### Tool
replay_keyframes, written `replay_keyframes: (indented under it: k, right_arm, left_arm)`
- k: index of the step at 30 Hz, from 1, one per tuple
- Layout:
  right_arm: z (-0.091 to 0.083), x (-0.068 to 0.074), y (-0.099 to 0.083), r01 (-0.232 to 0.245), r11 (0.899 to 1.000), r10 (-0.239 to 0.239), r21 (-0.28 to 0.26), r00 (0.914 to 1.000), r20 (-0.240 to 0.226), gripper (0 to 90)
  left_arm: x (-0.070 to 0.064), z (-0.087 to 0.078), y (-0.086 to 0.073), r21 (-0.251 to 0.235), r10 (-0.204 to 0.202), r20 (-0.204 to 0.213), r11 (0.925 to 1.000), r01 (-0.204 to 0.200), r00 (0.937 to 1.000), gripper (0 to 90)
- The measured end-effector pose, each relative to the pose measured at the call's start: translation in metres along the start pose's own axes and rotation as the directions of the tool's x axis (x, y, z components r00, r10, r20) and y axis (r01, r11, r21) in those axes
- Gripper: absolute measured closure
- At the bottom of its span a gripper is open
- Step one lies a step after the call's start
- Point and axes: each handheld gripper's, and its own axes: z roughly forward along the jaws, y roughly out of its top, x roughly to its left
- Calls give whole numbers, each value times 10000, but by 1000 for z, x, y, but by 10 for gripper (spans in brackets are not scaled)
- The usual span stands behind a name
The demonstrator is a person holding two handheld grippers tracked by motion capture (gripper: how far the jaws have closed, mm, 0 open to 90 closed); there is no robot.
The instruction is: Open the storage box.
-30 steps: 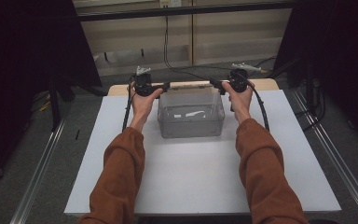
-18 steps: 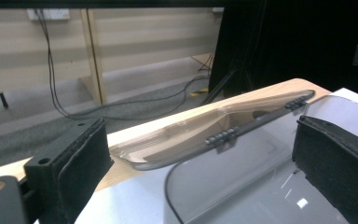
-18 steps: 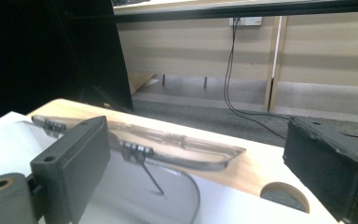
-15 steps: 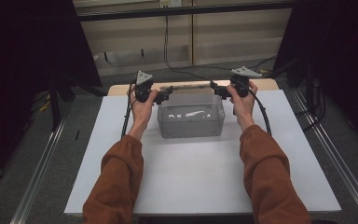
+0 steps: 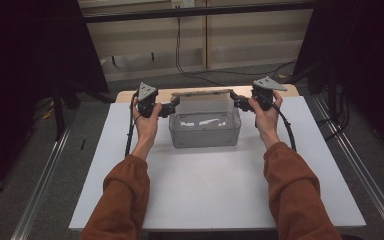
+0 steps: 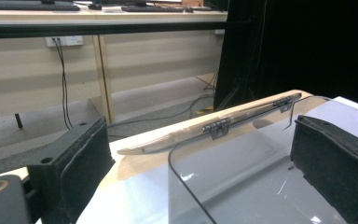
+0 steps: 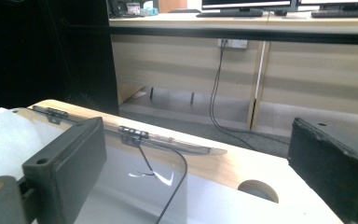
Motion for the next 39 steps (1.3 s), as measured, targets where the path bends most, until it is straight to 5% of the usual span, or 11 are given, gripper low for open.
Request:
replay_keyframes:
  k: [10,15,25,39]
  right_arm:
    - [-20,10,4,328,9988,-333,-361,9993,-146,19]
    - [-32,14,-1,429,9985,-431,-346,9991,-57,8]
    - [-56,26,-9,974,9945,-969,-385,9952,145,0]
    - [-90,37,-15,915,9930,-913,-743,9958,71,0]
  left_arm:
    - [-11,-27,-6,-399,321,211,9987,-312,9993,40]
    - [-15,-37,-9,-213,58,203,9998,-54,9998,29]
    - [-26,-56,-19,-787,82,280,9969,-60,9996,25]
    - [-49,-84,-26,-840,477,518,9955,-433,9975,28]
